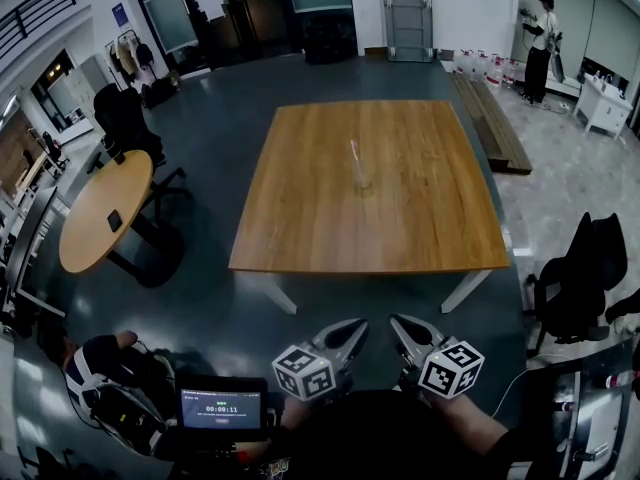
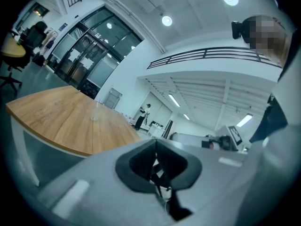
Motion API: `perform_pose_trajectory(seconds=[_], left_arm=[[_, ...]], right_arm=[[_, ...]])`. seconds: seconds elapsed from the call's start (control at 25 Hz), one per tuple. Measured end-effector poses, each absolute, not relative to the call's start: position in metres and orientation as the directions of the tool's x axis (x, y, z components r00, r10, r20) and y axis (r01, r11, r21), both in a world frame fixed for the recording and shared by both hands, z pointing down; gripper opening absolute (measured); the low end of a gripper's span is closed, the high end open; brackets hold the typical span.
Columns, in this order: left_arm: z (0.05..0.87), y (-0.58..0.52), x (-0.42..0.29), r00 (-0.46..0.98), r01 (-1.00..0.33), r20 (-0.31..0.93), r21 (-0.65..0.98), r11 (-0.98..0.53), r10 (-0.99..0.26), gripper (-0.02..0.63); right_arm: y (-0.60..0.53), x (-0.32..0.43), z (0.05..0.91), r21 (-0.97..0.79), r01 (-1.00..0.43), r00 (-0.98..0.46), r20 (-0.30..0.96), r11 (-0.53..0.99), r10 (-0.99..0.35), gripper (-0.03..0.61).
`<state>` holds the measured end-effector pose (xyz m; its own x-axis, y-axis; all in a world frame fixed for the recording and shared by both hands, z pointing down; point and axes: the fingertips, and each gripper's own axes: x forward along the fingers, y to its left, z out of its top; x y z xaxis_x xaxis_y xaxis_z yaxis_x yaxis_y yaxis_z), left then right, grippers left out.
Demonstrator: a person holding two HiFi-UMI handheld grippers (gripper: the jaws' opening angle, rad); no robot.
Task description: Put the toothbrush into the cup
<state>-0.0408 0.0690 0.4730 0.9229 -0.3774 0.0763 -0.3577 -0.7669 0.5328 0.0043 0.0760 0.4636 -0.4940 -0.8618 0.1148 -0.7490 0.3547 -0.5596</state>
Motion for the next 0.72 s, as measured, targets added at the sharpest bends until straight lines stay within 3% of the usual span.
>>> perform_pose_trajectory(seconds=[0.72], left_arm=[[0.4712, 0.0732, -0.0453, 0.919, -0.366, 0.076, 0.532, -0.764, -0.388, 0.000]], right_arm=[[0.0781, 0.0005, 0.4634, -0.561, -0.747, -0.500, 0.119, 0.358, -0.858, 0.006]])
